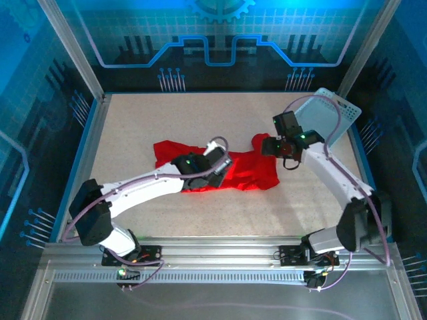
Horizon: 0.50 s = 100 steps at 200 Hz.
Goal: Fold the inside-out t-shirt
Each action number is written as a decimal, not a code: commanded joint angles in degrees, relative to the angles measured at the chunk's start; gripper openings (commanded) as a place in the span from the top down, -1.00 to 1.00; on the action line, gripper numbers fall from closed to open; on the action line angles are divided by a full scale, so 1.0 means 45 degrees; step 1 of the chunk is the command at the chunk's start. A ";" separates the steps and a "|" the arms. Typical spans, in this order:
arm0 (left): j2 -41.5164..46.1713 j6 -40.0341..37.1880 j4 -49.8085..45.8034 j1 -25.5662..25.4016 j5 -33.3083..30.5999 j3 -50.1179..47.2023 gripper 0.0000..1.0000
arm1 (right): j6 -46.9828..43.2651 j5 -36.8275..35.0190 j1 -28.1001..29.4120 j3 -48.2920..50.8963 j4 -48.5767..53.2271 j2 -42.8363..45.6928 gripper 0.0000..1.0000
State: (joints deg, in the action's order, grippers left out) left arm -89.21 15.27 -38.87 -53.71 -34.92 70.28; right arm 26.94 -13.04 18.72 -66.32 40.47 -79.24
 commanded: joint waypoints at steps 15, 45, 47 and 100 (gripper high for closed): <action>-0.2025 -0.1767 0.0478 -0.0378 -0.0697 0.0804 -0.77 | 0.0230 0.0204 -0.0078 0.1616 0.0143 0.1957 -0.43; -0.3481 -0.3008 0.1305 -0.0448 -0.0832 0.1173 -0.75 | 0.0400 0.0439 -0.0061 0.2514 0.0269 0.3254 -0.45; -0.3570 -0.3043 0.1341 -0.0447 -0.0844 0.1231 -0.75 | 0.0415 0.0403 -0.0059 0.2571 0.0276 0.3332 -0.45; -0.5233 -0.3627 0.2272 -0.0412 -0.0620 0.2682 -0.84 | 0.0601 0.0389 -0.0044 0.3468 0.0070 0.4526 -0.51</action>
State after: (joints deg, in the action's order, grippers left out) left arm -110.80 1.50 -32.36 -55.61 -37.32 78.19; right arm 28.38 -11.66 18.68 -52.16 41.06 -60.27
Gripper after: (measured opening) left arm 0.907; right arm 0.749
